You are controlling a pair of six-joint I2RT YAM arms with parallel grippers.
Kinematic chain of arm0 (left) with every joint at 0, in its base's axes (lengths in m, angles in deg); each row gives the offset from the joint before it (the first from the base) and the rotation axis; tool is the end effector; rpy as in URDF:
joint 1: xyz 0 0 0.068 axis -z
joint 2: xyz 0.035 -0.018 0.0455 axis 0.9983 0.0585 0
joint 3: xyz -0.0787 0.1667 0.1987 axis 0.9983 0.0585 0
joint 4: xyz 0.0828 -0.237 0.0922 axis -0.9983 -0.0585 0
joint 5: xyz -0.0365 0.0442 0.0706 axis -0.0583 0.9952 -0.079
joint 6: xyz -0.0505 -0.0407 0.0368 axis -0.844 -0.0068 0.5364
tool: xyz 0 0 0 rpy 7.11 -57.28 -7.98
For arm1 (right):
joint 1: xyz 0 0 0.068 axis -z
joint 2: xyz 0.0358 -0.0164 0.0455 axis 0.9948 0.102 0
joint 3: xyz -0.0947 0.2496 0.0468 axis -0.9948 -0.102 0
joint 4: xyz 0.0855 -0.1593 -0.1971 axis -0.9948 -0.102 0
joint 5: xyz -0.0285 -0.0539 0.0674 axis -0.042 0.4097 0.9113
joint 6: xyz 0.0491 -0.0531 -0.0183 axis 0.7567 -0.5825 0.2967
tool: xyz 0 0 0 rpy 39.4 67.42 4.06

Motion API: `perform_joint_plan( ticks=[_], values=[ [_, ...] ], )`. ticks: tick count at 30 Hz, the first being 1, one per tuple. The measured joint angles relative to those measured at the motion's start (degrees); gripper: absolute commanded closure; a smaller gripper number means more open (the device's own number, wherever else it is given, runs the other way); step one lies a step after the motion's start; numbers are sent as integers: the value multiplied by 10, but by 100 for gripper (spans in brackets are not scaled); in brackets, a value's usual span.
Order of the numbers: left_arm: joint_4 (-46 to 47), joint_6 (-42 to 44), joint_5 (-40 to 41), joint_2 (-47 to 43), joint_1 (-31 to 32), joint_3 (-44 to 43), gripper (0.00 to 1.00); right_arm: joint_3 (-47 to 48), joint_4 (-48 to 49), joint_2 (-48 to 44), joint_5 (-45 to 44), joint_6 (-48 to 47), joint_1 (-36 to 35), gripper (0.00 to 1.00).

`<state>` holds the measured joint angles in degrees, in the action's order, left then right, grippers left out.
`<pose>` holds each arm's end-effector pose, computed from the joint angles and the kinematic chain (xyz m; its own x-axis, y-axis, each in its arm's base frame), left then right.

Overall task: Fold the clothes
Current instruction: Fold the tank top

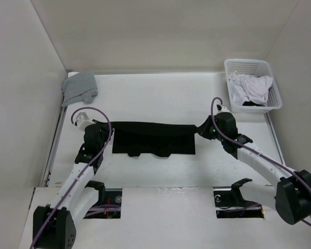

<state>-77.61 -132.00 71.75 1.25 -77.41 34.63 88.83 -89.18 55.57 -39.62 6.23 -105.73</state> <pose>0.2300 -0.0217 0.2054 -0.1386 -0.7503 -0.6464 -0.2988 0.6540 -0.6950 0.2557 0.1063 0.2081 -0.6464 0.4106 -0.6431 -0.0309 0.8281 0.5597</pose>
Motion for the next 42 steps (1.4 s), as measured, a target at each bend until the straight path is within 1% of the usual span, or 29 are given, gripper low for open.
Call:
perform_joint_plan(
  ticks=[3, 9, 12, 14, 15, 16, 18, 20, 23, 26, 28, 30, 33, 35, 38, 40, 42],
  values=[
    [-50, 0, -10, -77, -2, 30, 97, -43, -13, -47, -9, 10, -24, 98],
    [-143, -4, -31, -211, -7, 61, 97, -108, -31, -132, -38, 42, -70, 98],
    [-186, -9, -37, -266, -8, 79, 96, -142, -43, -154, -47, 70, -83, 97],
    [-212, -14, -39, -284, -9, 91, 95, -158, -51, -155, -48, 90, -89, 94],
    [-226, -17, -40, -287, -9, 97, 92, -165, -57, -152, -48, 101, -89, 90],
    [-240, -20, -40, -288, -10, 103, 86, -169, -59, -148, -49, 112, -89, 84],
    [-268, -26, -41, -285, -13, 111, 72, -175, -64, -139, -53, 131, -91, 68],
    [-288, -28, -40, -280, -23, 112, 63, -179, -69, -136, -60, 143, -93, 56],
    [-308, -27, -31, -281, -35, 104, 60, -180, -68, -136, -74, 147, -92, 47],
    [-301, -27, -17, -280, -25, 90, 61, -168, -64, -111, -82, 135, -90, 45],
    [-274, -30, -9, -257, 2, 81, 61, -150, -51, -73, -79, 120, -83, 45],
    [-238, -41, 0, -212, 49, 77, 62, -130, -30, -31, -70, 109, -72, 45],
    [-176, -59, 26, -118, 156, 76, 62, -114, 7, 15, -54, 98, -55, 45],
    [-133, -68, 54, -52, 235, 75, 63, -107, 28, 48, -39, 94, -45, 47],
    [-90, -71, 95, 22, 327, 69, 63, -97, 65, 93, -10, 94, -35, 50],
    [-69, -70, 118, 51, 360, 59, 63, -96, 88, 108, 6, 96, -35, 52],
    [-48, -68, 132, 61, 370, 50, 63, -98, 102, 116, 17, 101, -35, 55]
  ],
)
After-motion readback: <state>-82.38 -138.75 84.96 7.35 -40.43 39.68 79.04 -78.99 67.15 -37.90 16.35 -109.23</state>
